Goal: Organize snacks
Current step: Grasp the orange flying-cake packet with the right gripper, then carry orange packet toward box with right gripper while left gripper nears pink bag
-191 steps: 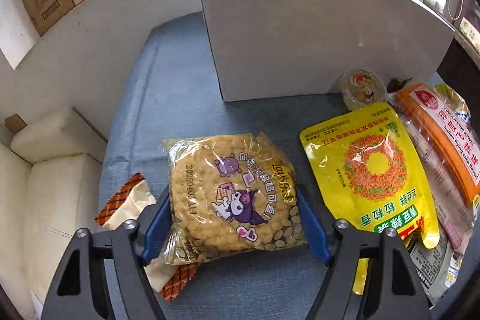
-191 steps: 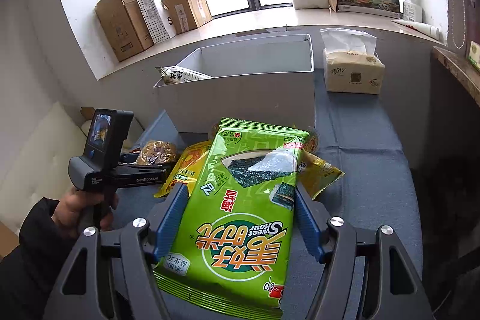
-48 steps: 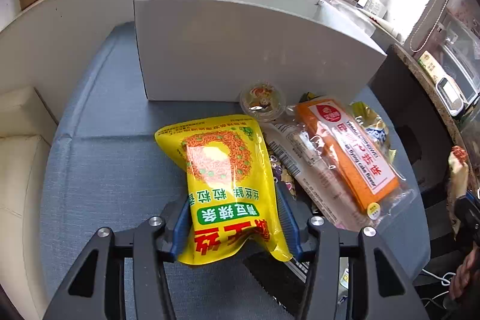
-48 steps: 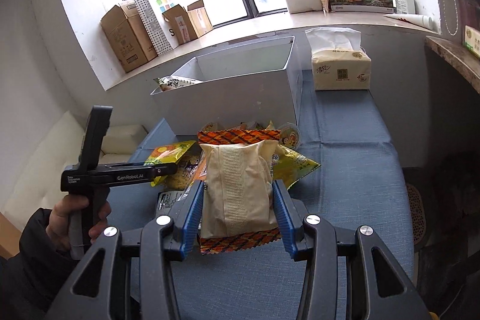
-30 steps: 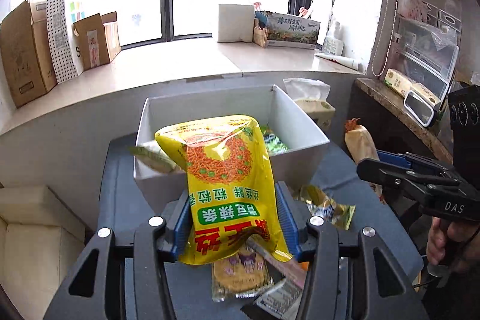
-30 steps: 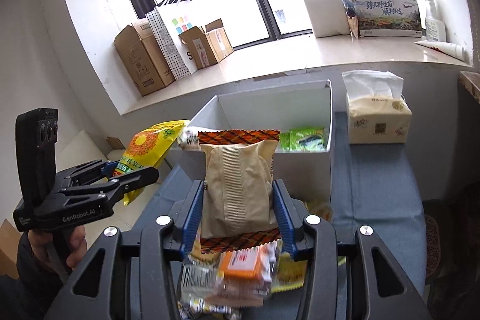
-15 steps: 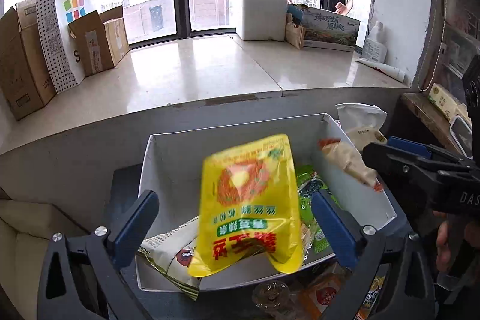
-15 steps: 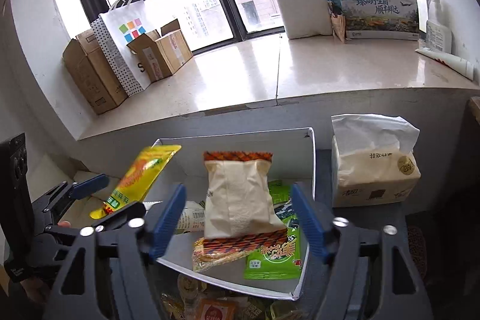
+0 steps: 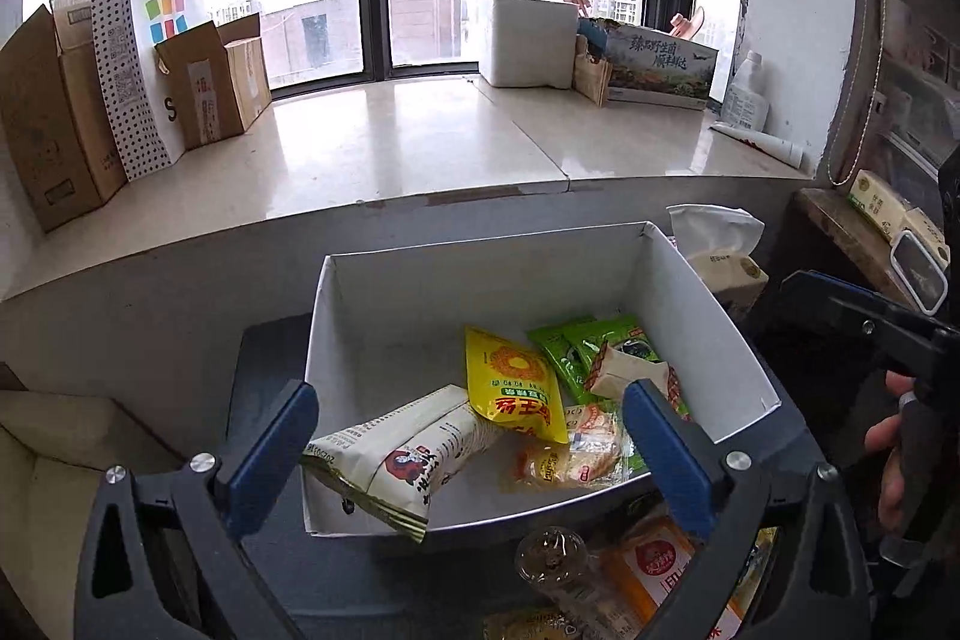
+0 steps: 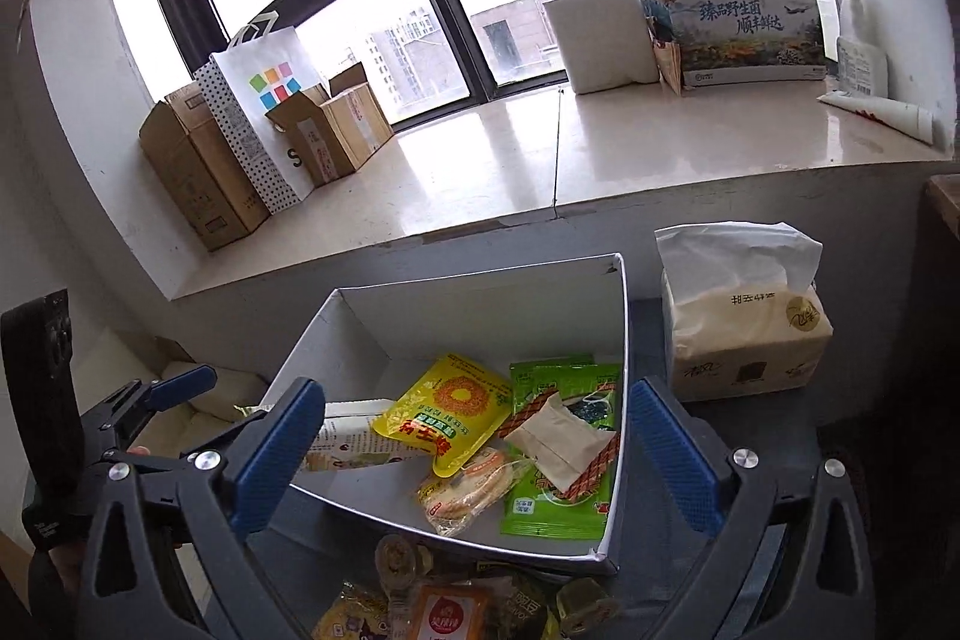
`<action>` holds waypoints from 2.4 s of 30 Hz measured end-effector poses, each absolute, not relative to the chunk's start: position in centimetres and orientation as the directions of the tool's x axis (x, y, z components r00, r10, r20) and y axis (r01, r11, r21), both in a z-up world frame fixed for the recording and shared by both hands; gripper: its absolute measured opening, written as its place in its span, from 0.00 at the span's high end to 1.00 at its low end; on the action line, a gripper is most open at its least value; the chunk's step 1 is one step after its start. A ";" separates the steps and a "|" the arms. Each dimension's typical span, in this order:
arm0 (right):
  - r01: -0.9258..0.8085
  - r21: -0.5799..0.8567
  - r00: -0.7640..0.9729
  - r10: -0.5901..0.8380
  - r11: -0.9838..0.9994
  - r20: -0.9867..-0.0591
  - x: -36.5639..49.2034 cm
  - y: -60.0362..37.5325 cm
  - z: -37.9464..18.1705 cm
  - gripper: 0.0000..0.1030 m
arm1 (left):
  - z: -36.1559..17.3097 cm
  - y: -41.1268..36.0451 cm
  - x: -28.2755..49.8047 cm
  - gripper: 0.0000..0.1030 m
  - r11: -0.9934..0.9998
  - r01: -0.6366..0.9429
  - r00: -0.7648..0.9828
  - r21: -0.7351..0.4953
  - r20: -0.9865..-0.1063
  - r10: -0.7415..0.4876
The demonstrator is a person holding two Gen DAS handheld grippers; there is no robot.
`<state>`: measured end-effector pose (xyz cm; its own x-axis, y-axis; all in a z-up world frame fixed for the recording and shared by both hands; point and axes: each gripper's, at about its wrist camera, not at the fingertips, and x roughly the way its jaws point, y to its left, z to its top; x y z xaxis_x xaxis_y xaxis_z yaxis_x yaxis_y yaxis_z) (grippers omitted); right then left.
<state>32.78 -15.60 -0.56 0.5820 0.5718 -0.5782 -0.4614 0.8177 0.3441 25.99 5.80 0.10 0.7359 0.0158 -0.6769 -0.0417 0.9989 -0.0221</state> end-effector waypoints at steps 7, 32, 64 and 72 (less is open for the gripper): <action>-0.548 0.391 0.562 0.671 0.740 -0.483 27.0 -18.2 1.4 0.00 | 1.1 4.6 19.5 0.00 0.998 0.014 0.769 -0.064 -0.637 -0.052; -0.539 0.187 0.531 0.503 0.822 -0.682 14.6 -18.2 -9.2 0.00 | -5.5 3.6 1.7 0.00 0.969 -0.044 0.745 -0.244 -0.654 -0.130; -0.572 0.109 0.504 0.453 0.813 -0.735 15.3 -17.7 -8.7 0.39 | -9.7 3.5 3.6 0.00 0.954 -0.075 0.654 -0.291 -0.737 -0.173; -0.466 0.131 0.595 0.419 0.875 -0.686 13.5 -23.4 -5.7 0.38 | -10.7 -3.5 10.7 0.00 0.984 -0.030 0.577 -0.177 -0.807 -0.127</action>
